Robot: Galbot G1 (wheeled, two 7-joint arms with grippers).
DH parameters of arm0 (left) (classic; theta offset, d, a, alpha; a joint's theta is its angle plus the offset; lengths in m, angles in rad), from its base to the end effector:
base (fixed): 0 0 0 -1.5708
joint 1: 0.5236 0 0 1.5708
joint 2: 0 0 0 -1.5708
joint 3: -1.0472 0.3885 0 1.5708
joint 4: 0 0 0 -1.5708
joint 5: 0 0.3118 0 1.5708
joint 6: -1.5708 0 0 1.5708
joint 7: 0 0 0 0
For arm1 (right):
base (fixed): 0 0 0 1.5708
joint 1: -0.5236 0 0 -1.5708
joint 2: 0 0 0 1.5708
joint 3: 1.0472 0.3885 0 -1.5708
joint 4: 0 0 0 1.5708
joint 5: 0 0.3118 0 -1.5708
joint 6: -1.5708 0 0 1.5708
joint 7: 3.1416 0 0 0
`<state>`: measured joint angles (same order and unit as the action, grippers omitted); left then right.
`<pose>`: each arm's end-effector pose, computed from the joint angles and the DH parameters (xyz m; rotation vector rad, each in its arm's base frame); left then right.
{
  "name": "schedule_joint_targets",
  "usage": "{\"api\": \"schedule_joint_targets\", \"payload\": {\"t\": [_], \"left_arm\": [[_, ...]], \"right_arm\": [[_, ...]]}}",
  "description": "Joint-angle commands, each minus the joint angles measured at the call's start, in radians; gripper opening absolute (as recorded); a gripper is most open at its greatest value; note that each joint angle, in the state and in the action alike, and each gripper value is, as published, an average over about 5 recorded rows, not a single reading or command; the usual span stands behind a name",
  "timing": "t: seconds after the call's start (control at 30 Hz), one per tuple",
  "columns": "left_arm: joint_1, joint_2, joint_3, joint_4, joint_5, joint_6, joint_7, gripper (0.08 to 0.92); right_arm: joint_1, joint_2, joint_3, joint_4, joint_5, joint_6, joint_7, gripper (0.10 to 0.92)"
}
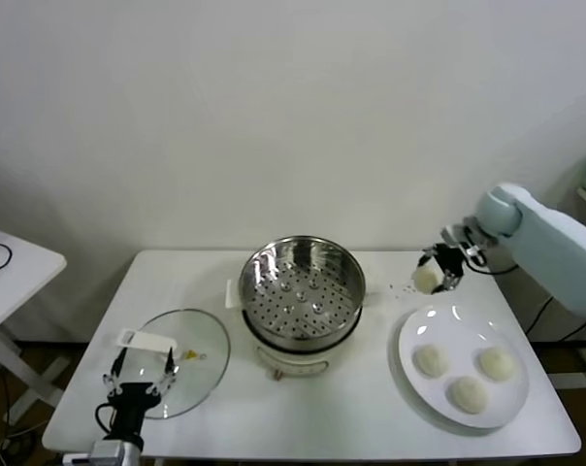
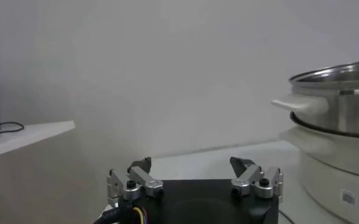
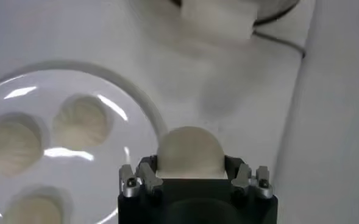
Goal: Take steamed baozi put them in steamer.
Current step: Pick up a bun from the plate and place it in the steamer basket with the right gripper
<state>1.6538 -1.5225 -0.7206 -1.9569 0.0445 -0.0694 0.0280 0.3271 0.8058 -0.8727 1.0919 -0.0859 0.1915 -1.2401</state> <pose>0.0799 0.0696 -0.3817 0.1666 -2.9728 -0.2739 0.5710 -0.1720 -0.0647 1.5320 -1.2569 1.7320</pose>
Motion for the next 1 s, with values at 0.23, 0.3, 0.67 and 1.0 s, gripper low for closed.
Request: {"api": "schedule_joint_targets", "payload": {"t": [0.23,0.3,0.67,1.0], "left_arm": [[0.001,-0.006,0.003,-0.013,0.03,0.015,0.001,0.823],[0.0,-0.01,0.004,-0.019,0.028,0.021,0.002,0.823],[-0.005,-0.008,0.004,-0.017,0.03,0.036,0.0,0.823],[-0.011,-0.007,0.003,-0.024,0.027,0.037,0.001,0.823]], "right_arm": [[0.233,0.223,-0.146,0.136,-0.123,0.167,0.015,0.704],[0.199,0.267,-0.14,0.127,-0.151,0.185,0.028,0.704],[0.054,0.476,-0.103,0.002,-0.325,0.31,0.07,0.707],[-0.031,0.554,-0.052,-0.101,-0.497,0.386,0.087,0.711]]}}
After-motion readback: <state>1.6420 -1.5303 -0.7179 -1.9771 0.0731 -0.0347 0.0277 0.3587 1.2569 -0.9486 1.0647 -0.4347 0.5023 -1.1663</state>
